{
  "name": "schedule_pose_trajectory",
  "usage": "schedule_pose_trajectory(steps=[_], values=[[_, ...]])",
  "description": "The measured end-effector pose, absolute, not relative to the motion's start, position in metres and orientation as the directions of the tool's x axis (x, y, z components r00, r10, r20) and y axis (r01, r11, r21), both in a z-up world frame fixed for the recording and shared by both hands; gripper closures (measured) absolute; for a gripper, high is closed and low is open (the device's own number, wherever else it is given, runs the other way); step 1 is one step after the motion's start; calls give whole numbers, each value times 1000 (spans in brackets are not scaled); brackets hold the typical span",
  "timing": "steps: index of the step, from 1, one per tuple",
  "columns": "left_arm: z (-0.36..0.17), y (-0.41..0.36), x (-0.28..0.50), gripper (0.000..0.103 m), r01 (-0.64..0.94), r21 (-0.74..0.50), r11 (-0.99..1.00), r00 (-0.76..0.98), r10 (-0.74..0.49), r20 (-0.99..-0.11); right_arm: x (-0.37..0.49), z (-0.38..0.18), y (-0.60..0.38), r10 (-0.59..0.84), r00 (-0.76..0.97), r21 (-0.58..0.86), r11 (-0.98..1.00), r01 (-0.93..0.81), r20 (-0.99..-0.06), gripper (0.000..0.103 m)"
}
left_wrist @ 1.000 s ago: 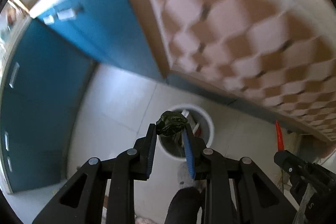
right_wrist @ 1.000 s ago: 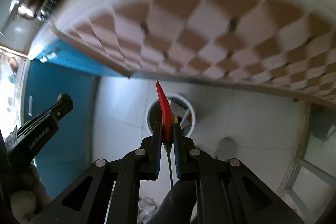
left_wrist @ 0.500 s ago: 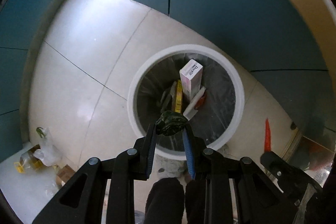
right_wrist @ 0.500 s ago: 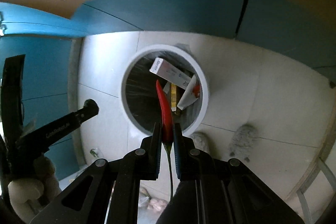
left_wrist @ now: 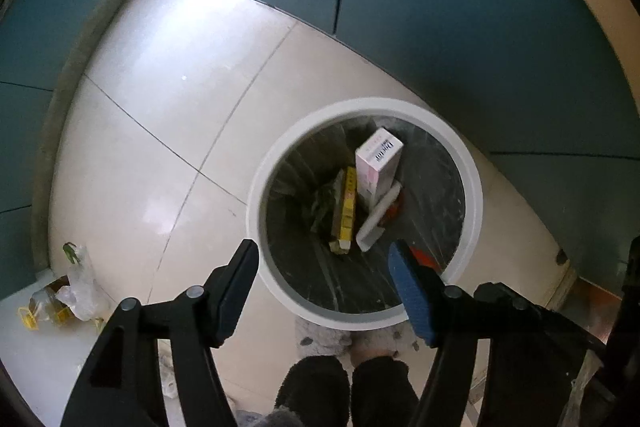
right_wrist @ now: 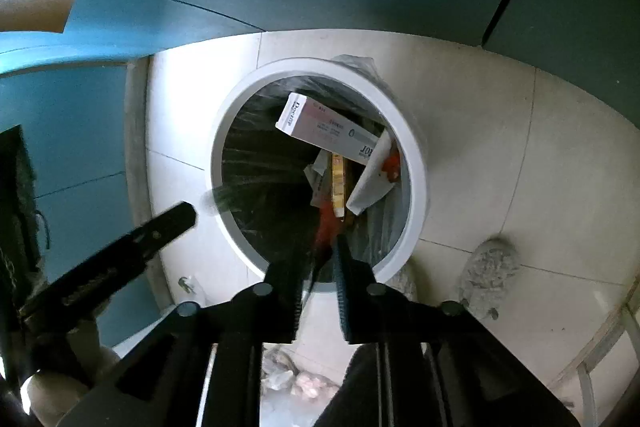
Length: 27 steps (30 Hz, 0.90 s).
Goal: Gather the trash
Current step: 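Open both tools over the bin, dropping clip and chili, then raise both tools back over the counter toward the sugar bag and green box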
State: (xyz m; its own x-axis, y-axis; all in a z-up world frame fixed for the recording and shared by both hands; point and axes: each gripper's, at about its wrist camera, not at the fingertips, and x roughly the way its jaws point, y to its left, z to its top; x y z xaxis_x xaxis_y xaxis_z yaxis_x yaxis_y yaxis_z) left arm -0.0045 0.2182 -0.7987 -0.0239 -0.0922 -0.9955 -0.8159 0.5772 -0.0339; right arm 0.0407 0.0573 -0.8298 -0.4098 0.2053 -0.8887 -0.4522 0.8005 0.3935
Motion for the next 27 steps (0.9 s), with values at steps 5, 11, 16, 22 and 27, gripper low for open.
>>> schedule_pose_trajectory(steps=[5, 11, 16, 22, 27], values=[[-775, 220, -12, 4, -818, -8, 575, -21, -45, -999, 38, -813, 60, 179, -388, 368, 788, -493, -904, 60], [-736, 214, -24, 4, -802, 44, 595, -41, 19, -999, 35, -771, 64, 108, -277, 259, 761, -596, -955, 12], [-690, 204, -39, 4, -786, 76, 614, -57, 50, -997, 31, -722, 62, 42, -172, 148, 726, -671, -984, 1], [-611, 188, -56, 4, -768, 81, 636, -54, 61, -997, 22, -633, 58, 35, -106, 101, 692, -715, -994, 0], [-529, 177, -69, 4, -770, 78, 633, -24, 94, -995, 13, -546, 54, 64, -70, 95, 675, -732, -995, 0]])
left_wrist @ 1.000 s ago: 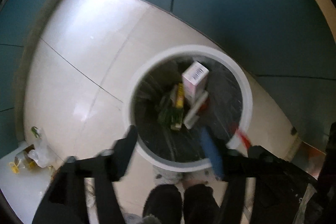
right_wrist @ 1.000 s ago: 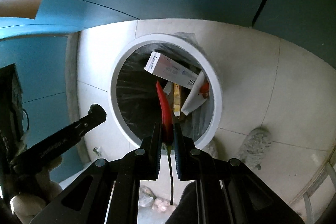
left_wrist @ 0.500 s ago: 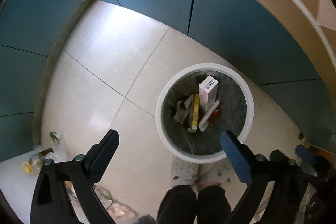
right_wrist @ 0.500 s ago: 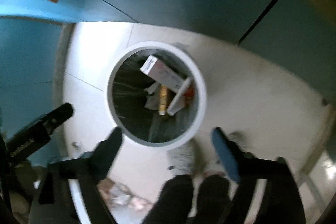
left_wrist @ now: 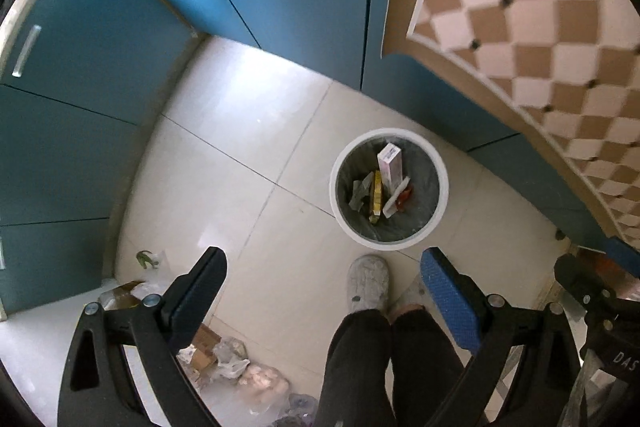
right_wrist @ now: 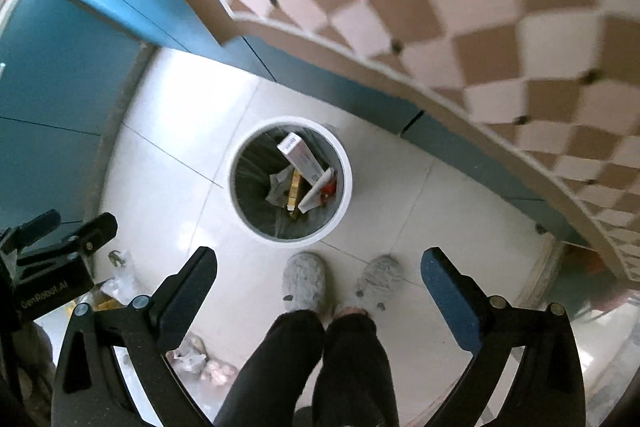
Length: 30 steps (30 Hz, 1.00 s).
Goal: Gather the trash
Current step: 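Raise both tools back over the counter toward the sugar bag and green box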
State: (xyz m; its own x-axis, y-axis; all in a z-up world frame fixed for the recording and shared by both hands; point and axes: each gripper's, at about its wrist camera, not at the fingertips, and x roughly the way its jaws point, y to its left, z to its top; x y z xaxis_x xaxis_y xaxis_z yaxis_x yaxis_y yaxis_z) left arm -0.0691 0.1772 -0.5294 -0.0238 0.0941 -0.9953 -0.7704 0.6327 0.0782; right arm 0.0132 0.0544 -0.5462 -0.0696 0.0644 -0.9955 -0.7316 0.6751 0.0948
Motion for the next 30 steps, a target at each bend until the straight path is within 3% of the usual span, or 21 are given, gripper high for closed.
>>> schedule_pose_trajectory(steps=[5, 10, 14, 23, 30], values=[[-456, 171, -76, 4, -762, 53, 646, 27, 113, -993, 4, -462, 47, 93, -63, 110, 677, -728, -994, 0], [-383, 164, -70, 4, -730, 110, 675, 68, 232, -970, -5, -386, 37, 160, -72, 164, 687, -708, -984, 0], [-329, 163, -51, 4, -722, 83, 687, 168, 290, -942, 7, -333, 28, 251, -80, 242, 722, -649, -965, 0], [-263, 169, 93, 4, -675, 12, 738, 308, 297, -904, 114, -229, -13, 396, 100, 293, 806, -514, -913, 0], [-265, 155, 247, 4, -674, 30, 738, 282, 295, -913, 275, -213, -68, 338, 223, 233, 889, -393, -915, 0]])
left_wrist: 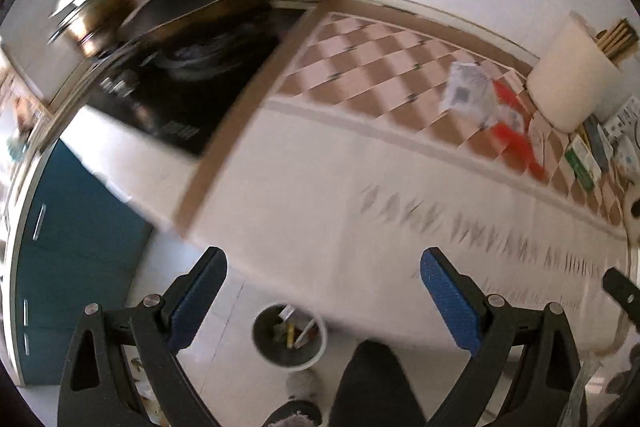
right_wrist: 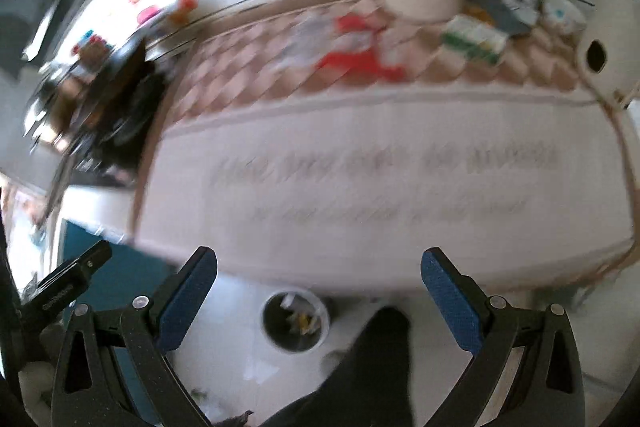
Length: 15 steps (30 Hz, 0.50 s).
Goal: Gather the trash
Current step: 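Raise both tools back over the counter toward the sugar bag and green box, then grasp the red-white sugar bag with the left tool while the right grasps the green box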
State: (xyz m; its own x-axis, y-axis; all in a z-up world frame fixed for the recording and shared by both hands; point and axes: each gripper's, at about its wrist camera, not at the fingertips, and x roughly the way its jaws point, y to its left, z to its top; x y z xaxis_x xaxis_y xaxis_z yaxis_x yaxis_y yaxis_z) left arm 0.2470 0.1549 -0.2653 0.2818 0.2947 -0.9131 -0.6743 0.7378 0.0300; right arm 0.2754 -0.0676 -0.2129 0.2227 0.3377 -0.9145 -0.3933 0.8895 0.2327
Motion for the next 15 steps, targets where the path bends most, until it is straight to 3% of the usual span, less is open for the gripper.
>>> schedule_pose_trajectory(steps=[8, 15], values=[[-308, 124, 426, 4, -639, 110, 761, 204, 306, -930, 491, -248, -100, 177, 256, 68, 921, -383, -950, 0], [-353, 121, 481, 4, -672, 65, 738, 125, 200, -972, 596, -319, -77, 35, 202, -78, 848, -524, -979, 0]])
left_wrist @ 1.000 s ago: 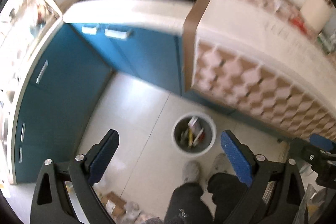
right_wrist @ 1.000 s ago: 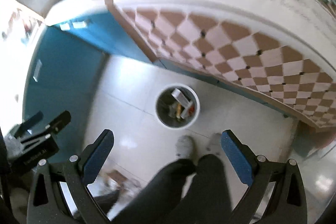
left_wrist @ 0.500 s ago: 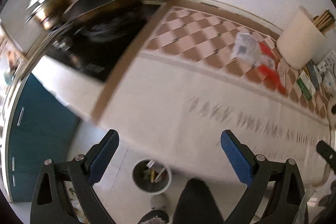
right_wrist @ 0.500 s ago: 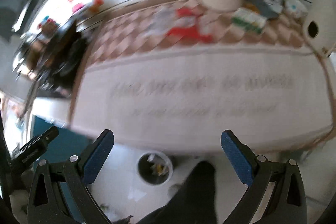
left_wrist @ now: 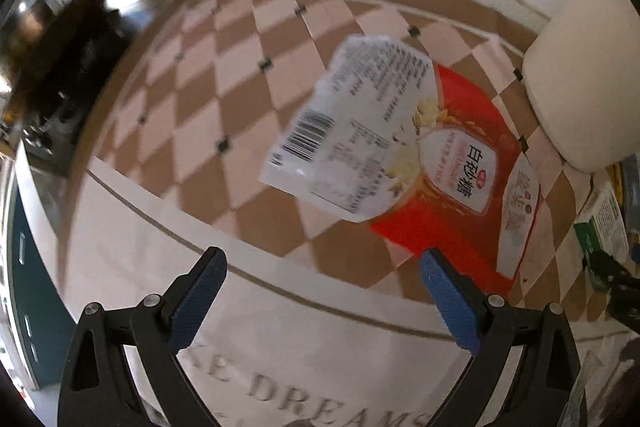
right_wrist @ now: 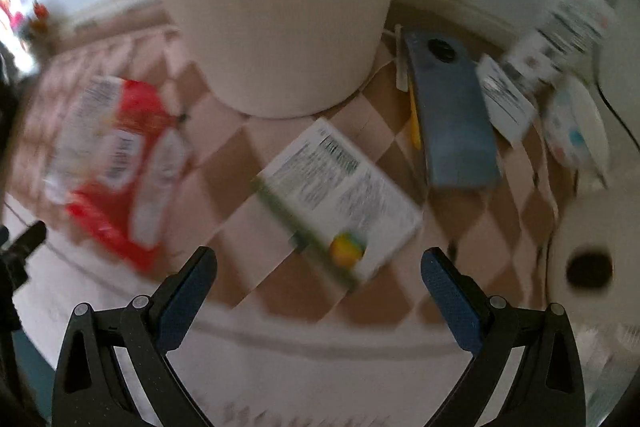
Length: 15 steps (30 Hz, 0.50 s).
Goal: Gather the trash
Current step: 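Grasp the red-white sugar bag with the left tool while the right grasps the green box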
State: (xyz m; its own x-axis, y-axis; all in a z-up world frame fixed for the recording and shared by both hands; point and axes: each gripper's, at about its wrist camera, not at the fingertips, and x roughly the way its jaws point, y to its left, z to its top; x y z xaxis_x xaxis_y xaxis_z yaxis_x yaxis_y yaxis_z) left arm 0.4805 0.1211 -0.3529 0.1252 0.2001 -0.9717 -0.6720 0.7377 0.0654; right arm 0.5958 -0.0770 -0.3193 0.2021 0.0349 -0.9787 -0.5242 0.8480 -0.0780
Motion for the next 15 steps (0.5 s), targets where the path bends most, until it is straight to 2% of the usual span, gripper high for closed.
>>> schedule_pose_trajectory(steps=[6, 8, 9, 10, 11, 13, 14, 15], values=[[-379, 132, 482, 5, -742, -78, 665, 131, 30, -991, 619, -352, -69, -13, 218, -140, 806, -576, -976, 0], [-383, 140, 480, 5, -766, -132, 629, 156, -16, -988, 620, -354, -73, 35, 186, -75, 831, -552, -982, 14], [-385, 146, 480, 5, -778, -154, 609, 174, -27, -984, 618, -356, -74, 60, 164, -38, 843, -537, -985, 25], [-386, 150, 480, 5, -786, -168, 596, 185, -32, -982, 615, -355, -75, 76, 168, -23, 853, -521, -983, 36], [-388, 156, 481, 5, -796, -190, 575, 204, -41, -978, 611, -352, -75, 84, 181, -21, 857, -514, -980, 41], [-386, 163, 483, 5, -810, -203, 551, 226, -26, -974, 603, -348, -74, 115, 182, 10, 867, -499, -977, 59], [-385, 167, 485, 7, -815, -215, 538, 240, -24, -970, 599, -346, -74, 136, 174, 34, 871, -490, -975, 61], [-384, 170, 489, 13, -819, -216, 531, 247, -13, -969, 595, -345, -73, 153, 164, 56, 875, -481, -974, 64]])
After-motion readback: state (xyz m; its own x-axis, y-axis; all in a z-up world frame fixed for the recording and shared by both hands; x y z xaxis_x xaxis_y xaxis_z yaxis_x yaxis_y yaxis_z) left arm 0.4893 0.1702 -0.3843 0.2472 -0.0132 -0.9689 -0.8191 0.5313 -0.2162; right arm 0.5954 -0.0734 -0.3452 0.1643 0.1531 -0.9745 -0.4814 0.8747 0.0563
